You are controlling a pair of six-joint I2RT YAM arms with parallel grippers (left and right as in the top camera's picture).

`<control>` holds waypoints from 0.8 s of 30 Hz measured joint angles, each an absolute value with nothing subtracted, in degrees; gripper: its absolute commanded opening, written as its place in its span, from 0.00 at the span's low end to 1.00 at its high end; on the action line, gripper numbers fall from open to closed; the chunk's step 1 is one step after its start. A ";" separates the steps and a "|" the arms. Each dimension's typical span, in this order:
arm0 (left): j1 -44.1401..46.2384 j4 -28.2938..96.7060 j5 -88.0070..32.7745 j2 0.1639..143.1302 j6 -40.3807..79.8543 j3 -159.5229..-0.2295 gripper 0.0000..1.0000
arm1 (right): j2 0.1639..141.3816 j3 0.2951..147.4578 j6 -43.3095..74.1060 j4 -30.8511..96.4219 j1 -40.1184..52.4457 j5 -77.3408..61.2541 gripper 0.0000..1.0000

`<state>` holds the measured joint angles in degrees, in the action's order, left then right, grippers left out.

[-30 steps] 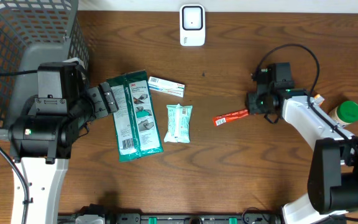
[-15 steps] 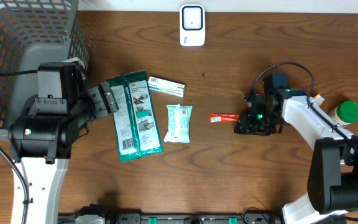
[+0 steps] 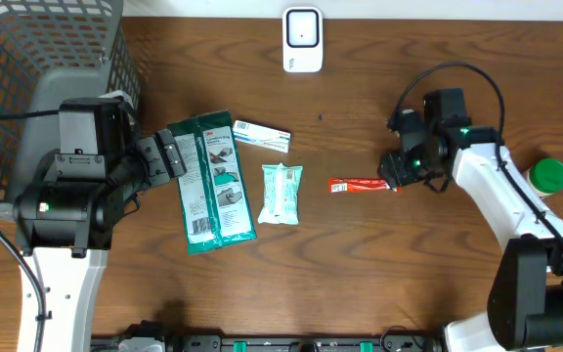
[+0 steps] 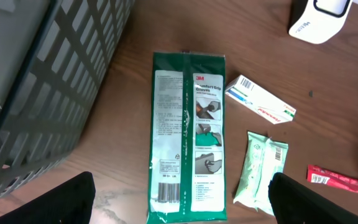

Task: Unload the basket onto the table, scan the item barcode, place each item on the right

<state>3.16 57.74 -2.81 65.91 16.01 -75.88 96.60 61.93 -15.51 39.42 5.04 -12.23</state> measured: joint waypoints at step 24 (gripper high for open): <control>3.16 57.71 -2.81 65.91 16.01 -75.88 0.90 | 97.12 46.19 -25.47 14.59 5.04 -21.04 0.48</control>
<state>3.16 57.71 -2.81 65.91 16.01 -75.88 97.12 46.19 -25.47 14.59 5.04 -21.04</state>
